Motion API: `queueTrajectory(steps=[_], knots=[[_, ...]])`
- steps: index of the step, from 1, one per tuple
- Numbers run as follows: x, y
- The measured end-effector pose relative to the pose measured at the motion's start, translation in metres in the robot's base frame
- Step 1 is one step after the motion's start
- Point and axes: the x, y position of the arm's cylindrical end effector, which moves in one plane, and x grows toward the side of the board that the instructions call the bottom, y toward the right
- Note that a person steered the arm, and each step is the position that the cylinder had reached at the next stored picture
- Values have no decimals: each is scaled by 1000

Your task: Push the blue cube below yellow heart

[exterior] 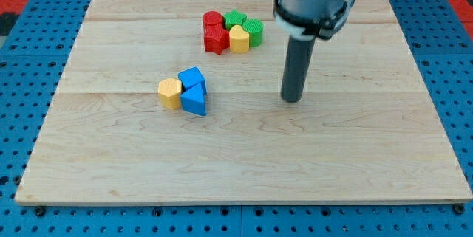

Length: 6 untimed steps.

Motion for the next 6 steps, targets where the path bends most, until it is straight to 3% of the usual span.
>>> queueTrajectory(steps=[3,4,6], knots=[[11,-154],[10,-177],[-15,-149]])
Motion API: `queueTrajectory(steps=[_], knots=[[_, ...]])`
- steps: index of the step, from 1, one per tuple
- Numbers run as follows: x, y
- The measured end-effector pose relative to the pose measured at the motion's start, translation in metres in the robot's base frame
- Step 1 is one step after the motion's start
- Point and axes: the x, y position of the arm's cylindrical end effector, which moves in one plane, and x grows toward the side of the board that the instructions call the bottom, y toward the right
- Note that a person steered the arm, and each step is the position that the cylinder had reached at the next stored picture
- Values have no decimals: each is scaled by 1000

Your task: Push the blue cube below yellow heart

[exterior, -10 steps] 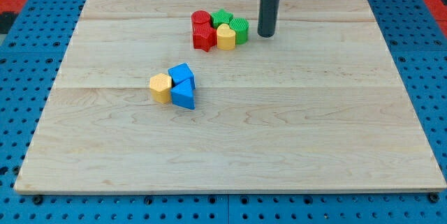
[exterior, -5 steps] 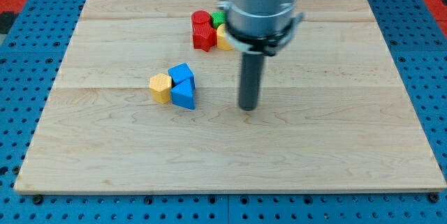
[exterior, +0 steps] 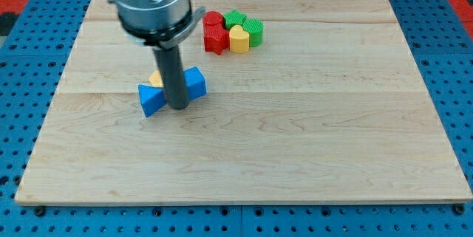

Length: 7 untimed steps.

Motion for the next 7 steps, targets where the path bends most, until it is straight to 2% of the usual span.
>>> queueTrajectory(steps=[2,4,5,7], knots=[[-46,34],[-87,-8],[-99,-2],[-84,53]])
